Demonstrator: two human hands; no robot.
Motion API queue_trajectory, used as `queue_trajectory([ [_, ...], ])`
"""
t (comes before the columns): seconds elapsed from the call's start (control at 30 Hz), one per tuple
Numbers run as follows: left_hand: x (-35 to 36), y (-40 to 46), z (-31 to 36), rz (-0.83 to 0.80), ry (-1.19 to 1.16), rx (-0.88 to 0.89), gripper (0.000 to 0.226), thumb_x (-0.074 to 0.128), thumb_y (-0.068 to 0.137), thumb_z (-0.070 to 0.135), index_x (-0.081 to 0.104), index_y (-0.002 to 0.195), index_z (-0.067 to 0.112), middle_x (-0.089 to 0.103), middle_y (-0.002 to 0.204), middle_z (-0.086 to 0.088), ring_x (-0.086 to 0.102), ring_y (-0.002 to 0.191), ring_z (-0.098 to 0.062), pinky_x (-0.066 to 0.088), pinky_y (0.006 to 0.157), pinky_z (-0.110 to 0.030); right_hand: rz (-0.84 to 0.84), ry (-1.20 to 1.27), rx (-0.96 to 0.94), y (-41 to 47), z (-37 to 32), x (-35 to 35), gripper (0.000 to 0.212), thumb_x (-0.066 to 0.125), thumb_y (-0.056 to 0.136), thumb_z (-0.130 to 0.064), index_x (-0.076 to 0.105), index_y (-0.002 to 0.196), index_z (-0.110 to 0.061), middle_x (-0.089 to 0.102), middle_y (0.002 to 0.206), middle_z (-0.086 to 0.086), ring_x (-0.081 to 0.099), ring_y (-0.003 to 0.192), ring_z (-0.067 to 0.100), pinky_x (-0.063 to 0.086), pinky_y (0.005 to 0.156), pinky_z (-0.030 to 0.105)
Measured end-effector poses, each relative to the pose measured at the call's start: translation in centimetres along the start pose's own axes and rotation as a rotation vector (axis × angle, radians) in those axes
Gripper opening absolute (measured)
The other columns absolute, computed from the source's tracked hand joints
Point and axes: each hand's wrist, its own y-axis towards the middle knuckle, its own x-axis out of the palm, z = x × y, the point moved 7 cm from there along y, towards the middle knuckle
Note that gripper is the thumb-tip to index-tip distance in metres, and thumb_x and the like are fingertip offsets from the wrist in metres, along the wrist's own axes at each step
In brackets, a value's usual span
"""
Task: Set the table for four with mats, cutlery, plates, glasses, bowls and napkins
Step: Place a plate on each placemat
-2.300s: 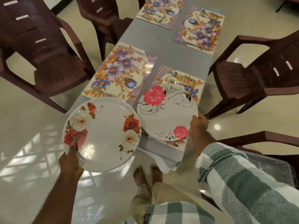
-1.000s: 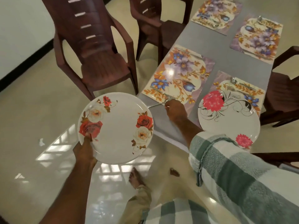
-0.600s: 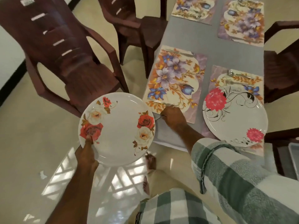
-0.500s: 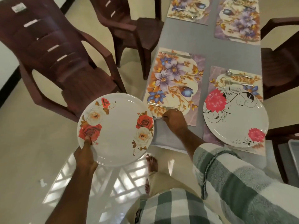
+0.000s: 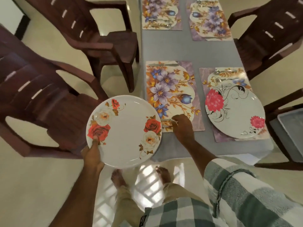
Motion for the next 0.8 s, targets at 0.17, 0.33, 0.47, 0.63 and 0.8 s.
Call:
queue_trajectory([
  [0.17,1.7,5.9,1.9,-0.216,0.113,-0.076,0.057,0.082,0.072,0.059,0.072,0.105,0.014,0.077,0.102,-0.007,0.073,0.098,-0.034,0.057,0.087,-0.058,0.079,0.397,0.353,-0.2,-4.2,1.0,0.024,0.076,0.087,-0.037,0.063,0.077,-0.020,0.064,0.071,-0.006,0.059,0.067,0.013,0.051,0.065,0.027],
  [0.33,4.9,5.8,6.3,-0.380,0.202,-0.099,0.033,0.071,0.092,0.040,0.067,0.109,0.012,0.075,0.100,-0.008,0.073,0.088,-0.028,0.059,0.077,-0.042,0.109,0.457,0.527,-0.8,-5.8,1.7,0.029,0.093,0.066,-0.030,0.067,0.076,-0.025,0.068,0.075,-0.008,0.062,0.069,0.010,0.054,0.067,0.030],
  [0.47,8.7,6.3,9.0,-0.513,0.206,-0.060,0.049,0.073,0.088,0.043,0.066,0.120,0.007,0.076,0.105,-0.010,0.073,0.095,-0.031,0.059,0.085,-0.050,0.234,0.551,0.571,-0.6,-6.1,0.6,0.025,0.092,0.069,-0.019,0.070,0.080,-0.013,0.066,0.070,-0.007,0.057,0.060,0.003,0.046,0.054,0.014],
  [0.63,13.5,7.6,11.1,-0.565,0.284,-0.076,0.079,0.052,0.077,0.079,0.069,0.118,0.014,0.076,0.108,-0.007,0.073,0.100,-0.032,0.056,0.093,-0.054,0.382,0.514,0.664,0.8,-5.3,-0.1,0.016,0.083,0.079,-0.025,0.075,0.084,-0.012,0.070,0.072,-0.003,0.062,0.066,0.011,0.048,0.061,0.024],
  [0.8,16.8,8.0,12.9,-0.496,0.385,-0.034,0.050,0.048,0.098,0.061,0.067,0.098,0.015,0.075,0.101,-0.008,0.072,0.095,-0.029,0.059,0.082,-0.038,0.498,0.582,0.779,3.0,-4.3,0.2,0.021,0.068,0.094,-0.027,0.076,0.103,-0.010,0.072,0.089,-0.001,0.065,0.079,0.015,0.038,0.059,0.012],
])
